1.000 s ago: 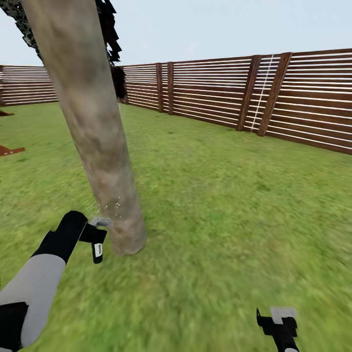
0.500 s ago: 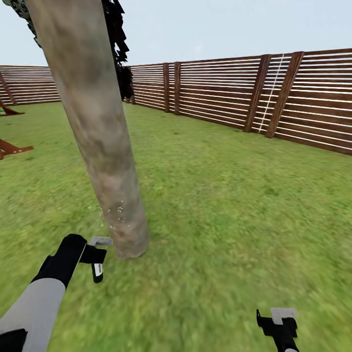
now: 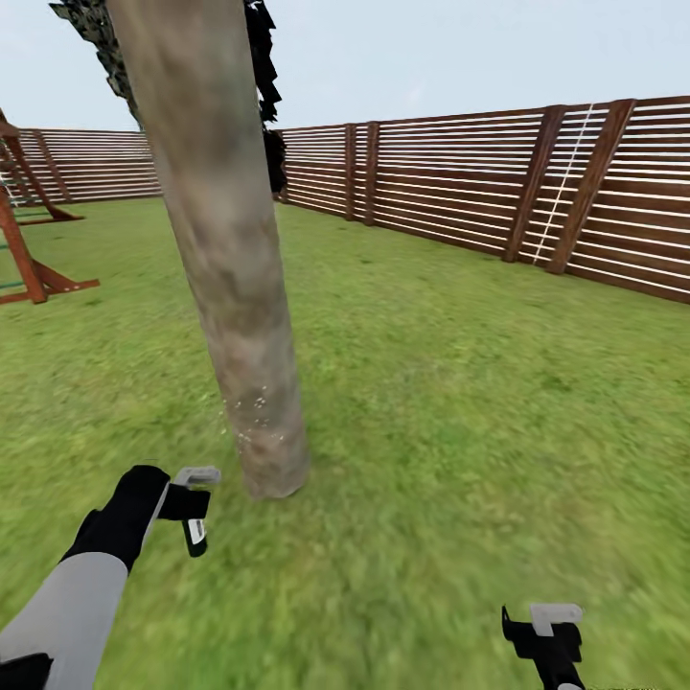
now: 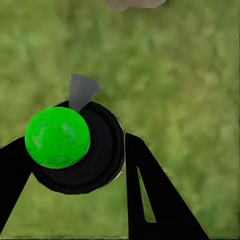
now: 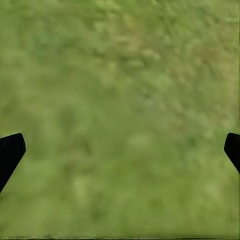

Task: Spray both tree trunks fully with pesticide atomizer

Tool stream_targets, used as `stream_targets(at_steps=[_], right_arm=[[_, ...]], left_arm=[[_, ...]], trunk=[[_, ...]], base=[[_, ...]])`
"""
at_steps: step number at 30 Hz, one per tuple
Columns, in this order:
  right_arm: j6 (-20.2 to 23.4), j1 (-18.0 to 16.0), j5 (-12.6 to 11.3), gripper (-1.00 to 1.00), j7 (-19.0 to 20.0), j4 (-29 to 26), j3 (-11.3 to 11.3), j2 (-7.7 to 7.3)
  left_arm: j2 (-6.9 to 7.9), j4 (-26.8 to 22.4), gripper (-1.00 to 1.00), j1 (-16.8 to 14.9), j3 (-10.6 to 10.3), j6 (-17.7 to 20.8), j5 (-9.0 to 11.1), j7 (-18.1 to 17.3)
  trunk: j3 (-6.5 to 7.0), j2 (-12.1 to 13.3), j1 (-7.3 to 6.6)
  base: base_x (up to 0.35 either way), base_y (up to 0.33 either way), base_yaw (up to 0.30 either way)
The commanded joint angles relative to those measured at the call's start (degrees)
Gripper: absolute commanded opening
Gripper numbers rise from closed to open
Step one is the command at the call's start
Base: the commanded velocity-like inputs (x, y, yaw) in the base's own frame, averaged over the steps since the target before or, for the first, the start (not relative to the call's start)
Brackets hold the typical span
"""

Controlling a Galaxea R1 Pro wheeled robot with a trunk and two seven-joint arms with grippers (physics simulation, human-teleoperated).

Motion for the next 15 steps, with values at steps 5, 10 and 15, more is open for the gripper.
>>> stream_targets(at_steps=[5,10,15], right_arm=[[-0.2,0.0,0.6,1.00,-0.3,0.1,-0.3,-0.01],[-0.2,0.0,0.6,1.00,-0.4,0.1,-0.3,0.02],[-0.2,0.0,0.6,1.00,-0.4,0.1,-0.3,0.03]], left_arm=[[-2.06,-0.1,-1.00,0.0,0.1,0.1,-0.4,-0.5],[-2.14,-0.1,-1.00,0.0,0.1,0.1,-0.7,-0.4],[-2.15,-0.1,-1.00,0.0,0.2,0.1,-0.6,-0.4]], trunk=[[-0.05,0.0,-0.04],[-0.05,0.0,-0.04],[-0.05,0.0,-0.04]], base=[[-0.139,0.000,0.097],[-0.117,-0.034,0.020],[0.024,-0.245,0.202]])
